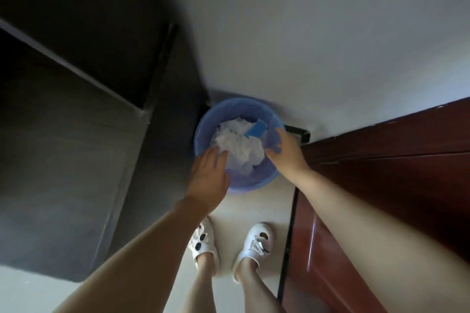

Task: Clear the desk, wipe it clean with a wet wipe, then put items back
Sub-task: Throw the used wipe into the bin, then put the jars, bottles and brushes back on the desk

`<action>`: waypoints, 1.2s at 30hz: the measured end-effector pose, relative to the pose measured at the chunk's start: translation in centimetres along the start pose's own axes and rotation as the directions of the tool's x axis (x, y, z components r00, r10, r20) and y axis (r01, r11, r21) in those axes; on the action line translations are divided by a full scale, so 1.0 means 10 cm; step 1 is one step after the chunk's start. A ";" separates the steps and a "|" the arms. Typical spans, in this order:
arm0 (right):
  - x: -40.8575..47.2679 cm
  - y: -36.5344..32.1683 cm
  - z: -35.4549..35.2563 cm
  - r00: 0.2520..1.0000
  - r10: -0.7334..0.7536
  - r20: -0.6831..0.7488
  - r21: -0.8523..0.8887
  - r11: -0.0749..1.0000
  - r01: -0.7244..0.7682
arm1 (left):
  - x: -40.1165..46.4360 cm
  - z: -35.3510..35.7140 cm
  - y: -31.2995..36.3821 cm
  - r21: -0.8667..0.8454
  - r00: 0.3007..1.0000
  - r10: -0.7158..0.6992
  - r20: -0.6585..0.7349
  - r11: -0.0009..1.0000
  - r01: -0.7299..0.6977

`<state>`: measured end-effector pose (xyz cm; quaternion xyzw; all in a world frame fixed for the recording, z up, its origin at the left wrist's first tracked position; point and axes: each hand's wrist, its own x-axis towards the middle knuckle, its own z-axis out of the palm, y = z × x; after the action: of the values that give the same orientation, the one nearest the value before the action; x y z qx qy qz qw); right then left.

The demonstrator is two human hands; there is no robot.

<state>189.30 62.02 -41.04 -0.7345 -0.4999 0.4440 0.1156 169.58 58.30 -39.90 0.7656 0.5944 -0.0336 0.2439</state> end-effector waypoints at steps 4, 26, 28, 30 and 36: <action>-0.61 -0.61 -0.58 0.997 -0.071 -0.014 -0.032 0.997 0.070 | -0.32 -0.93 0.41 -0.088 0.992 -0.059 -0.113 0.995 0.049; -2.80 -3.09 -0.68 0.696 -0.708 0.122 -0.221 0.664 0.714 | -2.54 -3.26 -0.36 -0.095 0.823 -0.184 -0.537 0.983 0.157; -2.93 -3.34 -0.53 0.675 -0.734 0.073 -0.238 0.644 0.727 | -2.69 -3.45 -0.59 -0.058 0.820 -0.134 -0.557 0.991 0.122; -3.07 -3.59 -0.38 0.666 -0.745 0.026 -0.233 0.644 0.729 | -2.84 -3.66 -0.83 -0.025 0.815 -0.074 -0.575 0.997 0.073; -3.47 -4.17 -0.17 0.616 -0.773 -0.154 -0.248 0.634 0.733 | -3.02 -4.33 -1.25 0.055 0.752 0.102 -0.652 0.995 -0.087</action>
<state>160.61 53.18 4.14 -0.5117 -0.7778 0.2179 0.2928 138.88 51.36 4.34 0.7607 0.6022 0.2417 0.0148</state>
